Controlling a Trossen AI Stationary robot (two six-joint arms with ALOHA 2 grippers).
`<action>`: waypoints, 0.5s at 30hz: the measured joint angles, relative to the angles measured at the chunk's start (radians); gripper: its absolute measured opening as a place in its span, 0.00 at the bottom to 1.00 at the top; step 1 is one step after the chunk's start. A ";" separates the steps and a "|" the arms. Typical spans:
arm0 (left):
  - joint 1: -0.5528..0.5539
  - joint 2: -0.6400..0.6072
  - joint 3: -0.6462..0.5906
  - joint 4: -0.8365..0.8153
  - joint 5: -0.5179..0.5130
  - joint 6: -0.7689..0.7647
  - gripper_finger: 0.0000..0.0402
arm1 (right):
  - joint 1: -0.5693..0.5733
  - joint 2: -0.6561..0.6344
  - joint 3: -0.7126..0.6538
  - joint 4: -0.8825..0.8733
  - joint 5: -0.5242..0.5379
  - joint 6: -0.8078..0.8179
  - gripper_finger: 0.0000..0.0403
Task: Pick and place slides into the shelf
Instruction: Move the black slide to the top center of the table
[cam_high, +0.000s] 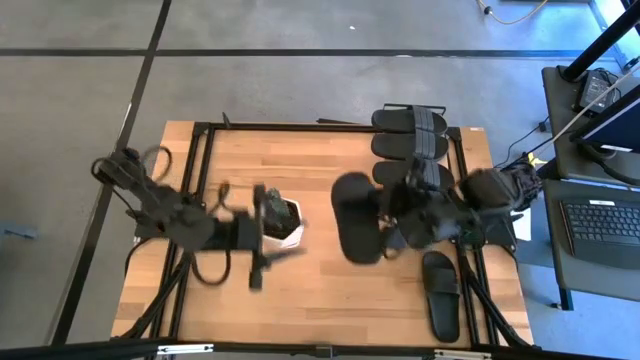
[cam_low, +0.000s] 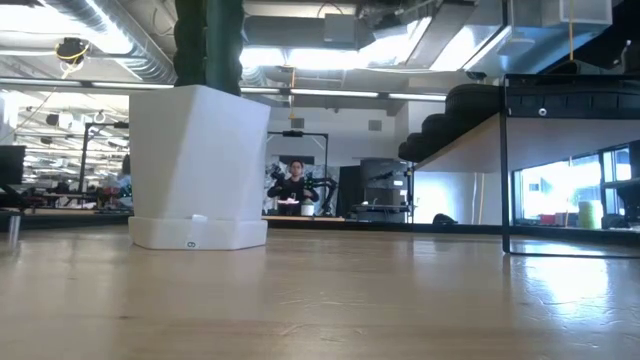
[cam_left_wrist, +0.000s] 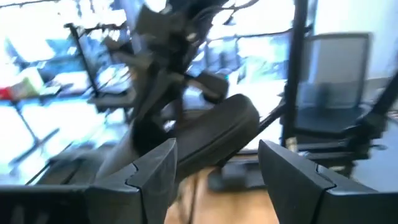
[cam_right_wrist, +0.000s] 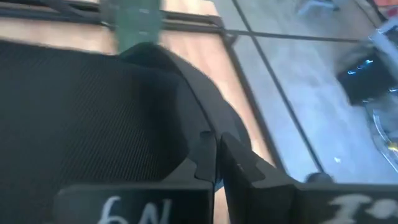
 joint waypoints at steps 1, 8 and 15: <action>0.019 -0.021 0.000 -0.046 0.002 -0.027 0.54 | -0.029 -0.001 0.000 0.001 -0.004 -0.021 0.03; 0.226 -0.187 0.000 -0.261 0.066 -0.060 0.54 | -0.240 0.000 0.000 0.095 -0.093 -0.132 0.03; 0.460 -0.287 0.000 -0.366 0.105 0.026 0.54 | -0.450 0.013 -0.028 0.179 -0.150 -0.209 0.03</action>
